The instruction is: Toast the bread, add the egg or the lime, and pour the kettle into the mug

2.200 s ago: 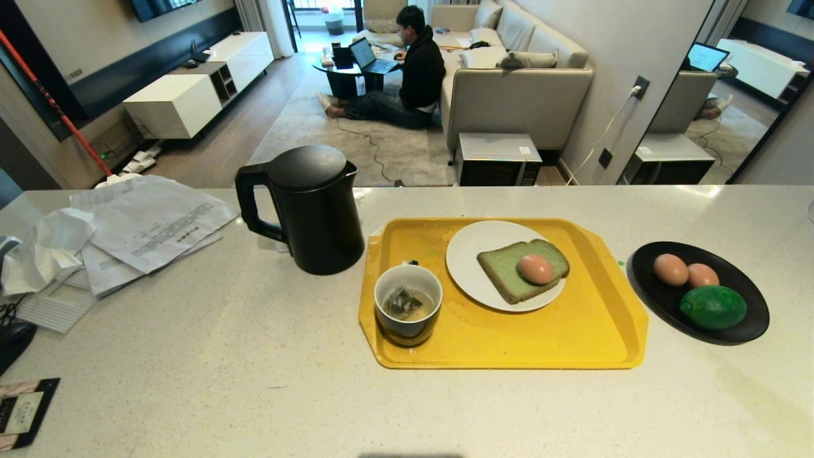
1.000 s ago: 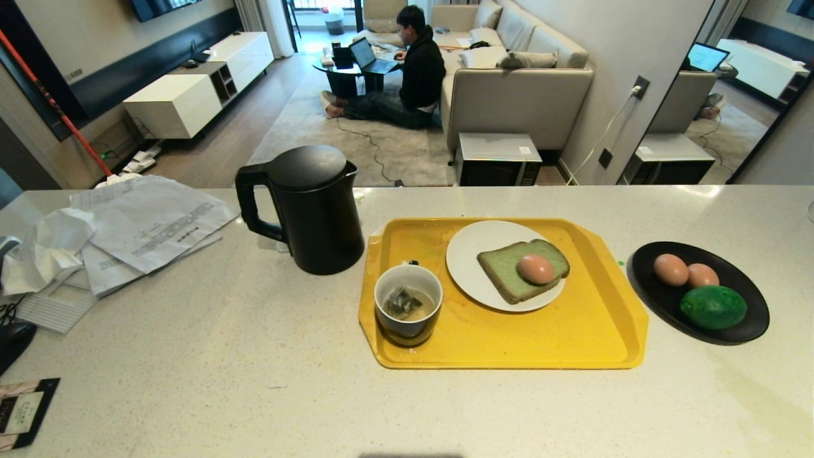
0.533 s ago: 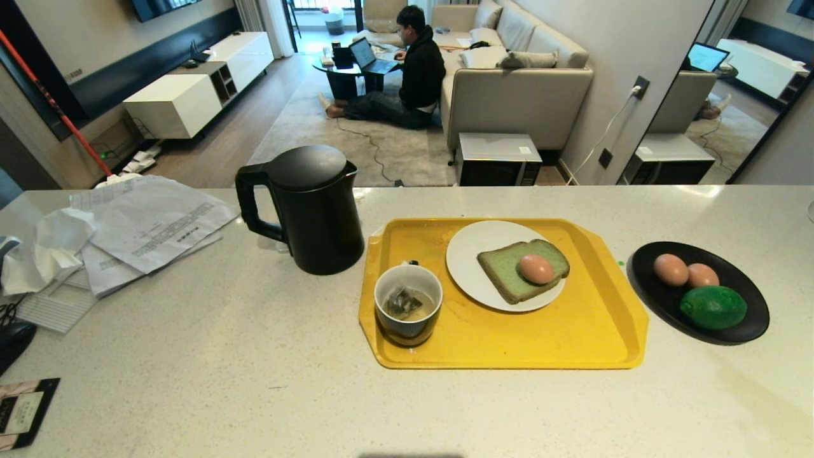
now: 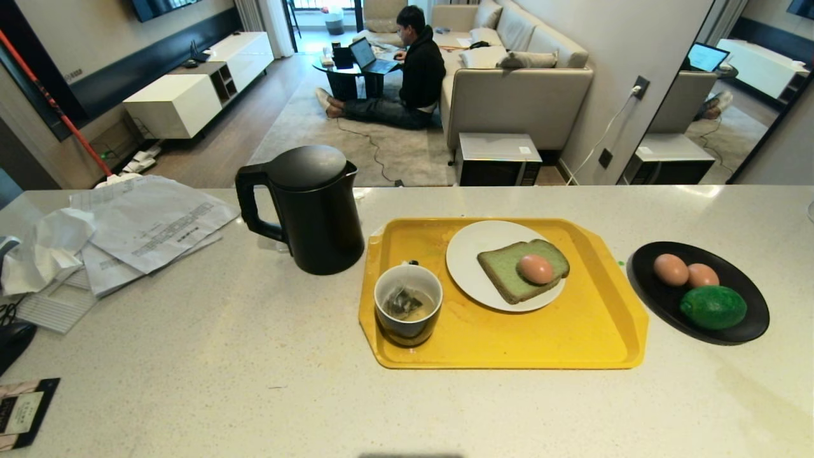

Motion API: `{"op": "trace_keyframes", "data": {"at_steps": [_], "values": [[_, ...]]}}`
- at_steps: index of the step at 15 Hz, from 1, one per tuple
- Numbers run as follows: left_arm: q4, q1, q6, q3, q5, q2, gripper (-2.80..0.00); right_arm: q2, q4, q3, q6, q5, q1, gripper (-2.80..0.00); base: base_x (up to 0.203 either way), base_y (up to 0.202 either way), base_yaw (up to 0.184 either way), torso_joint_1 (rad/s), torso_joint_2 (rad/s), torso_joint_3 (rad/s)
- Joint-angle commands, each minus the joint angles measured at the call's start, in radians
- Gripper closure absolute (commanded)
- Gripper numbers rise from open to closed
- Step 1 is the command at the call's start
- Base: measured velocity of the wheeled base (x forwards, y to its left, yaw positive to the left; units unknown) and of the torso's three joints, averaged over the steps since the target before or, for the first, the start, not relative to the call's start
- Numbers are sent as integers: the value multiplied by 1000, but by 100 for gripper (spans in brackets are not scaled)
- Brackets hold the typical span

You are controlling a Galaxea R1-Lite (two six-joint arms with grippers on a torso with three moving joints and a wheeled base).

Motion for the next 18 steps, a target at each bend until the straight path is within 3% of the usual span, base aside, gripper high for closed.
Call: {"op": "trace_keyframes", "data": {"at_steps": [1,18], "values": [[-1,0,1,0,0,1,0,0,0,0,0,0,1,0,0,0,0,0,0,0],[0,0,1,0,0,0,0,0,0,0,-1,0,1,0,0,0,0,0,0,0]]}}
